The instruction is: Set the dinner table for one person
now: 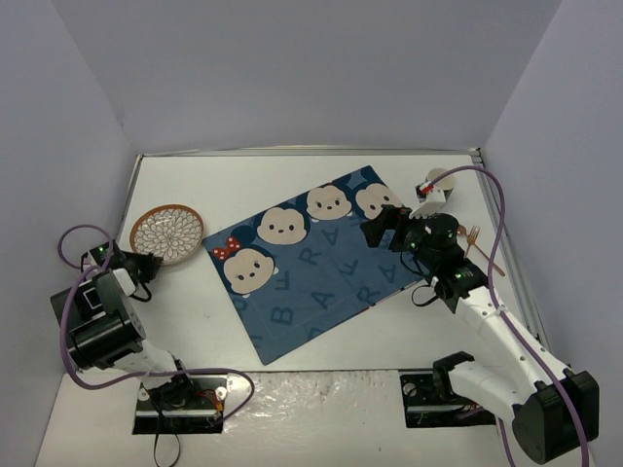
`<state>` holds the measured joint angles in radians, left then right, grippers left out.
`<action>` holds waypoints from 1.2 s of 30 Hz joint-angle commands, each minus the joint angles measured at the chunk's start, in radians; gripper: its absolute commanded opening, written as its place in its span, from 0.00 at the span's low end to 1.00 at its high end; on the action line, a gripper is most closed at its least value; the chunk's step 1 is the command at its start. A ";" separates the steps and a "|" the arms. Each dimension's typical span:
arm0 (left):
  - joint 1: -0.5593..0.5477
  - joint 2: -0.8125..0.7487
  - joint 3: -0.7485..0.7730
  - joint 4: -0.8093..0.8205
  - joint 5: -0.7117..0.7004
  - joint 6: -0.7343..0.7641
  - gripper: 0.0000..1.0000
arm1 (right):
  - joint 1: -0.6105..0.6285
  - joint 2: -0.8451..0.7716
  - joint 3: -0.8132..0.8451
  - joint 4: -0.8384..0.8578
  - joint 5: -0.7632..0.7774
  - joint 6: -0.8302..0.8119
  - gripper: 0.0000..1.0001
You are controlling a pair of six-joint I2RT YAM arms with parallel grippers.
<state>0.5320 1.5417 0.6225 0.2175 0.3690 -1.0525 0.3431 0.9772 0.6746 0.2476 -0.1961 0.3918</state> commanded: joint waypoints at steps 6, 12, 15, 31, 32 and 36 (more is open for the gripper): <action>-0.003 -0.253 0.182 -0.145 0.110 0.052 0.00 | 0.007 -0.018 0.029 0.044 0.022 -0.012 1.00; -0.048 -0.268 0.284 -0.178 0.280 0.067 0.00 | 0.007 -0.012 0.039 0.042 0.027 -0.014 1.00; -0.190 -0.263 0.334 -0.261 0.297 0.130 0.00 | 0.007 -0.019 0.047 0.037 0.034 -0.021 1.00; -0.905 0.099 0.517 0.033 0.246 0.095 0.00 | 0.007 -0.078 0.066 -0.017 0.078 -0.028 1.00; -0.925 0.129 0.527 0.052 0.248 0.091 0.00 | 0.006 -0.082 0.066 -0.020 0.081 -0.029 1.00; -0.962 0.210 0.548 0.133 0.254 0.069 0.00 | 0.005 -0.090 0.066 -0.034 0.092 -0.036 1.00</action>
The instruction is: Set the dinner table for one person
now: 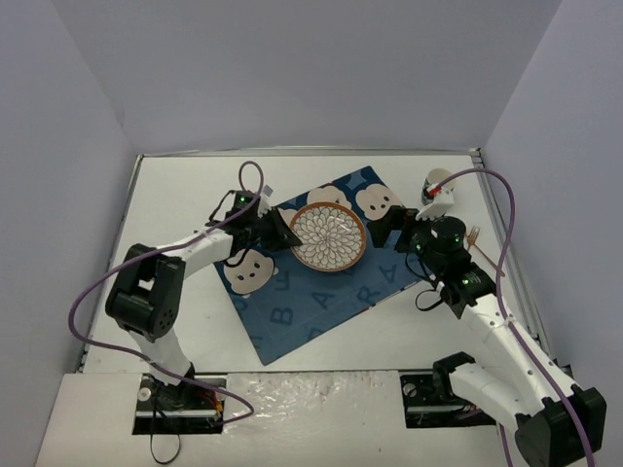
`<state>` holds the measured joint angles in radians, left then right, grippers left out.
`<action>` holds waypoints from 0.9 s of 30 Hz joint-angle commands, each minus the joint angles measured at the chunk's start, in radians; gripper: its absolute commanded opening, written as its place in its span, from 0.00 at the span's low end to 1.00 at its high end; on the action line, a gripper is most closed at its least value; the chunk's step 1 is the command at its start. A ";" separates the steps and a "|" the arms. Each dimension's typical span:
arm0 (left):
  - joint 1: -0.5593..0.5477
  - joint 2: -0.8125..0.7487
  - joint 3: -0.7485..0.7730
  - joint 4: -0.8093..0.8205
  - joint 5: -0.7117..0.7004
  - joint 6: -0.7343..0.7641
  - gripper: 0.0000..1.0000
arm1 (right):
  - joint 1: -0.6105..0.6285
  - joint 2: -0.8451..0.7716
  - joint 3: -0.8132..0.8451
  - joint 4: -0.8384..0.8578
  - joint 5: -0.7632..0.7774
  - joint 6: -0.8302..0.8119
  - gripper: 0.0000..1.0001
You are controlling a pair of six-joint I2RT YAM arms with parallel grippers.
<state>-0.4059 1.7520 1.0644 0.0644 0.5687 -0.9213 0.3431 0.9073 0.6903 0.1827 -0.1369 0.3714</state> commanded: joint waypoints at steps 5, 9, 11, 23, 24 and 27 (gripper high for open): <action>-0.035 0.063 0.120 0.351 0.065 -0.072 0.00 | 0.004 -0.023 0.049 0.017 0.038 -0.021 1.00; -0.040 0.098 0.122 0.369 0.066 -0.064 0.00 | 0.004 -0.019 0.046 0.014 0.040 -0.025 1.00; -0.039 0.112 0.121 0.377 0.071 -0.067 0.00 | 0.004 -0.016 0.043 0.012 0.042 -0.026 1.00; -0.040 0.114 0.054 0.415 0.077 -0.122 0.00 | 0.003 0.005 0.041 0.011 0.042 -0.029 1.00; -0.040 0.112 0.052 0.412 0.076 -0.120 0.00 | 0.004 0.005 0.041 0.011 0.042 -0.029 1.00; -0.039 0.109 0.045 0.386 0.074 -0.113 0.00 | 0.004 0.004 0.038 0.012 0.045 -0.032 1.00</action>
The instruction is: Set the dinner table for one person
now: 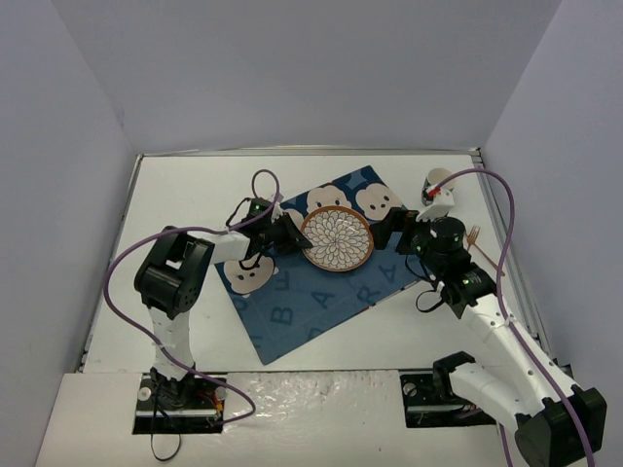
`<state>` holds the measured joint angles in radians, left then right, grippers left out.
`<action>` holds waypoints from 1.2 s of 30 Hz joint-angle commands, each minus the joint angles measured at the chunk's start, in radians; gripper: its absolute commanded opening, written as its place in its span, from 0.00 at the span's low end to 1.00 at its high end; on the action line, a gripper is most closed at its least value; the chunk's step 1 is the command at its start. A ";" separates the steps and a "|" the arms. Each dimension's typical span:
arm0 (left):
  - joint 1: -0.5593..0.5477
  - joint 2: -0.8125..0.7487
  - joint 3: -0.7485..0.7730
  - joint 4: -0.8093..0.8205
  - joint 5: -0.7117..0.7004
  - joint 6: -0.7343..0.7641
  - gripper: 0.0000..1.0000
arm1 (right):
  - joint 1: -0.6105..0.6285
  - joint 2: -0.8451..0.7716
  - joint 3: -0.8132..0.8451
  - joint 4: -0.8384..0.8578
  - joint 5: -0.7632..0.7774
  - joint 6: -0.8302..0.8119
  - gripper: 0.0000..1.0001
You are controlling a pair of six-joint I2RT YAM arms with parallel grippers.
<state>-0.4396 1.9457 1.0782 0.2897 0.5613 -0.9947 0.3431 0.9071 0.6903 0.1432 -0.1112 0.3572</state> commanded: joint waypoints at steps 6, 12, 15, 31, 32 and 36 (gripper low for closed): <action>-0.007 -0.088 0.002 0.152 0.064 -0.038 0.00 | 0.004 0.006 0.031 0.052 0.030 -0.023 1.00; -0.006 -0.087 0.006 0.071 0.039 -0.007 0.04 | 0.004 0.011 0.027 0.053 0.035 -0.024 1.00; -0.007 -0.092 0.002 0.027 0.010 -0.005 0.31 | 0.002 0.010 0.022 0.051 0.041 -0.026 1.00; -0.005 -0.332 0.212 -0.701 -0.317 0.309 0.97 | -0.003 0.094 0.125 -0.013 0.401 -0.115 0.99; -0.004 -0.354 0.234 -0.752 -0.353 0.342 0.97 | -0.008 0.108 0.137 -0.036 0.436 -0.133 0.99; 0.022 -0.464 0.291 -0.922 -0.493 0.487 0.97 | -0.097 0.229 0.234 -0.101 0.422 -0.137 0.97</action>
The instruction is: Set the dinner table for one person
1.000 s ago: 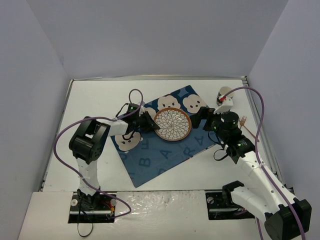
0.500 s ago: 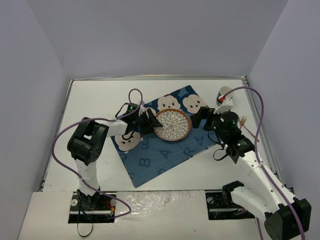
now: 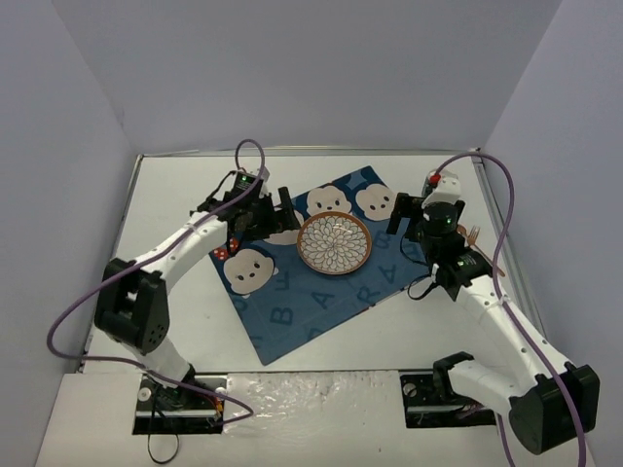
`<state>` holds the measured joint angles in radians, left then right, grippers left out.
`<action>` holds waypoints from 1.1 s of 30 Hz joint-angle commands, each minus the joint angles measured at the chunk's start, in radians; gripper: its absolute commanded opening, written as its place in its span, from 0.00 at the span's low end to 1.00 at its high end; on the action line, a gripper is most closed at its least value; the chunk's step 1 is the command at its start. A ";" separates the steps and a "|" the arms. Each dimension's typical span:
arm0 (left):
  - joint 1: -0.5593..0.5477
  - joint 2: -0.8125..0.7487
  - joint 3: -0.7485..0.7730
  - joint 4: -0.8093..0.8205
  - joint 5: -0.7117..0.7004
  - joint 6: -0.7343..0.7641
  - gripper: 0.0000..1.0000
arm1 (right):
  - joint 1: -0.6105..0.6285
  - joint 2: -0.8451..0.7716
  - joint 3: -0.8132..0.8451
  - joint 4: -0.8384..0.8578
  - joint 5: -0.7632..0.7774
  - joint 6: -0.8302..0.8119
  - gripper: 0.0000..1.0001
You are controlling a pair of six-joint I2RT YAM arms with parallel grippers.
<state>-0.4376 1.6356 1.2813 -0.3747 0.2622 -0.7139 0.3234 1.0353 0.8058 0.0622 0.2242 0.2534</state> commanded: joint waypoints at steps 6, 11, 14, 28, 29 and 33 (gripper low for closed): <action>0.201 -0.291 0.056 -0.359 -0.161 0.334 0.97 | -0.178 0.312 0.232 -0.025 0.013 -0.012 0.93; 0.263 -0.387 -0.021 -0.333 -0.285 0.393 0.97 | -0.224 0.479 0.344 -0.016 -0.006 -0.036 0.92; 0.271 -0.435 -0.124 -0.253 -0.309 0.396 0.97 | -0.239 0.561 0.374 0.010 0.000 -0.042 0.87; 0.298 -0.464 -0.180 -0.233 -0.328 0.406 0.97 | -0.319 0.801 0.495 0.099 -0.013 -0.034 0.71; 0.298 -0.461 -0.180 -0.232 -0.327 0.407 0.97 | -0.319 0.815 0.501 0.102 -0.026 -0.033 0.68; 0.298 -0.451 -0.180 -0.234 -0.327 0.409 0.97 | -0.356 0.868 0.539 0.113 -0.034 -0.038 0.63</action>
<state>-0.1459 1.2015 1.0819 -0.6460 -0.0465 -0.3223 -0.0023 1.8808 1.2668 0.0987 0.1939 0.2259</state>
